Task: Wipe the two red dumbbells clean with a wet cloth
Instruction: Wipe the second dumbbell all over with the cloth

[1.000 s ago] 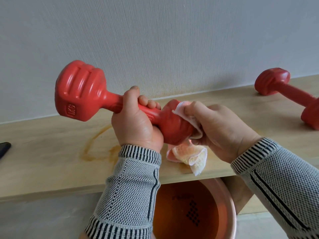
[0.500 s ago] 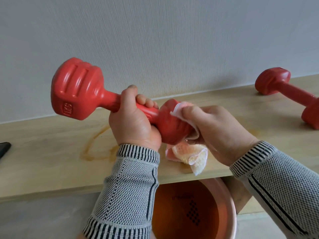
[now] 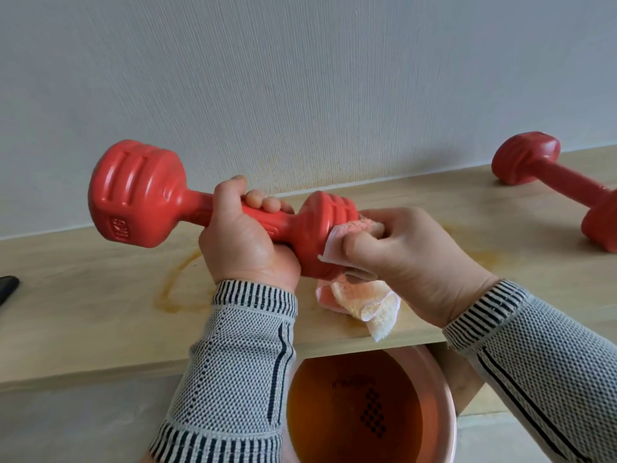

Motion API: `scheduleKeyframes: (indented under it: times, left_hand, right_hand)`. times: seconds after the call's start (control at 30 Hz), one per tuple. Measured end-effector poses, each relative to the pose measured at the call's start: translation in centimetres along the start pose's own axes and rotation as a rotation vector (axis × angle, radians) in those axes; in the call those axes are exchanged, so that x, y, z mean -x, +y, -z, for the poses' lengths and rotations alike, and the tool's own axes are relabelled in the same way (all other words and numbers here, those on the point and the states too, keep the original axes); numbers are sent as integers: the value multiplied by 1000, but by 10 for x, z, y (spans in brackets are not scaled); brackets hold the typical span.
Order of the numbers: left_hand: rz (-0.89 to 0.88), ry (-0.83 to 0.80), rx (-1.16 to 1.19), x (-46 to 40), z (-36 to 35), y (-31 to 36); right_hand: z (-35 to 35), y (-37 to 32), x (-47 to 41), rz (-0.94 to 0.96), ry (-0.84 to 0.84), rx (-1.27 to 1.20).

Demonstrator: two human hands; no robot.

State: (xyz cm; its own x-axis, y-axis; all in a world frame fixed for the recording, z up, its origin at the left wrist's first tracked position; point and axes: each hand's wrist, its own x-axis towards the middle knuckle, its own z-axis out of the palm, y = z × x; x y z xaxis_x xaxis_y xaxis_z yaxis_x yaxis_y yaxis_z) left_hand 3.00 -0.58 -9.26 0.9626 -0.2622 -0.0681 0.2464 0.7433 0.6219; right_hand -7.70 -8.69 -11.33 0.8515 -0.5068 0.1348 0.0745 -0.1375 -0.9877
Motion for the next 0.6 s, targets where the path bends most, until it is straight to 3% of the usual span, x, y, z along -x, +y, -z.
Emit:
scheduleKeyframes:
  times: [0.2, 0.4, 0.6]
  left_hand:
    - [-28, -16, -24, 4, -3, -3]
    - [-1, 4, 21, -2, 1, 0]
    - [7, -12, 5, 1, -1, -6]
  right_hand:
    - [0, -2, -4, 2, 174, -95]
    - [1, -1, 2, -12, -14, 32]
    - [1, -4, -4, 9, 169, -98]
